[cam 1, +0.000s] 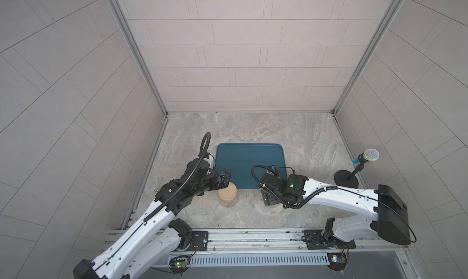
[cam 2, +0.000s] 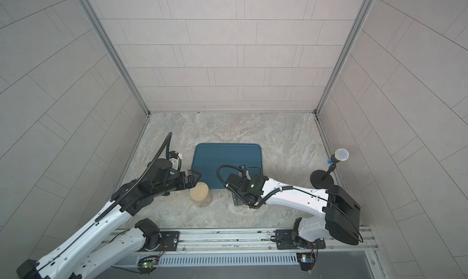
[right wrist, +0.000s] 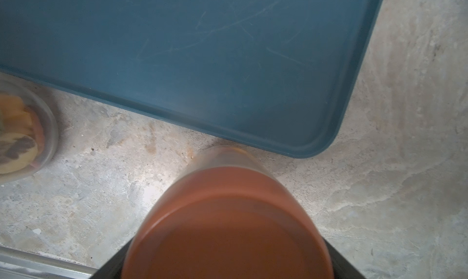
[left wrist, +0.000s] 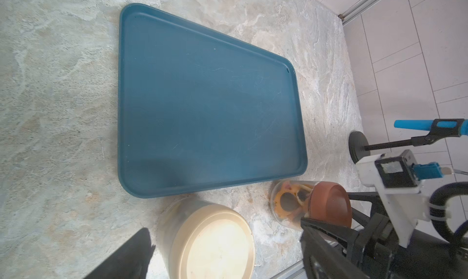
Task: Pour the cookies out of the jar
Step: Pick up the jar from the center of the board.
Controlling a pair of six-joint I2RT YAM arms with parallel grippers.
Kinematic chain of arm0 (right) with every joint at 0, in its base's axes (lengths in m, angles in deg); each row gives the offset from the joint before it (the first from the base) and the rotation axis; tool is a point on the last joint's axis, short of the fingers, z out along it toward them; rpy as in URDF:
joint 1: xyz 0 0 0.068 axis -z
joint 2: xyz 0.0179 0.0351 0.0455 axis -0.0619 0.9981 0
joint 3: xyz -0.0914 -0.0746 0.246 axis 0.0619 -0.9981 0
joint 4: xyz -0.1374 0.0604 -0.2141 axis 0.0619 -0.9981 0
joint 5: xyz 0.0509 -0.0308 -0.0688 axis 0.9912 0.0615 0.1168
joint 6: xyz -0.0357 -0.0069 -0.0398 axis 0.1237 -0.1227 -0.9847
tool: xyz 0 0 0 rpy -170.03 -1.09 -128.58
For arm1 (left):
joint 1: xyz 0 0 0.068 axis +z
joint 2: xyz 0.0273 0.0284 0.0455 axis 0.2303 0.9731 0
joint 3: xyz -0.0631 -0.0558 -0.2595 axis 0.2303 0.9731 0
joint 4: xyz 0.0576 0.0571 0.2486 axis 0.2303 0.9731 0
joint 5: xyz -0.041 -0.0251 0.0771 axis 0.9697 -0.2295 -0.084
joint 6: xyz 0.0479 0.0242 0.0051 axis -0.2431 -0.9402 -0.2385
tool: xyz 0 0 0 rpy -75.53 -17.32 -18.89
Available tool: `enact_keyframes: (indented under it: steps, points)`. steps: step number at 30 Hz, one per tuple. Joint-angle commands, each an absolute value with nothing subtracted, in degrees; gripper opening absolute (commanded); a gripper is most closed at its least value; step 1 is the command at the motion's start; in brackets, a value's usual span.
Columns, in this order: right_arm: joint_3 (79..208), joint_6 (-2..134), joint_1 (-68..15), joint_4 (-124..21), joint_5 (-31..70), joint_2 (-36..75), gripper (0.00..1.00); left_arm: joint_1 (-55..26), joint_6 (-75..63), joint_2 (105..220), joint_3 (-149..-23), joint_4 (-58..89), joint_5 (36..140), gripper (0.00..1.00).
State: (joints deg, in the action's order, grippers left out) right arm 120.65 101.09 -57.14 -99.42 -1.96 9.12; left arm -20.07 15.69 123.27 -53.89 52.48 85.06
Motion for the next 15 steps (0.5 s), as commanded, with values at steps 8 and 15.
enact_keyframes:
  steps: [8, 15]
  points:
    - [131.3, 100.7, -51.5, -106.6, -3.3, -9.6, 0.0, -19.7, 5.4, 123.1, -55.8, 31.9, 89.3, 0.82]
    - [137.6, 97.8, -45.0, -108.2, 6.6, -12.1, 0.0, -26.8, -3.0, 121.5, -45.8, 6.6, 93.8, 1.0]
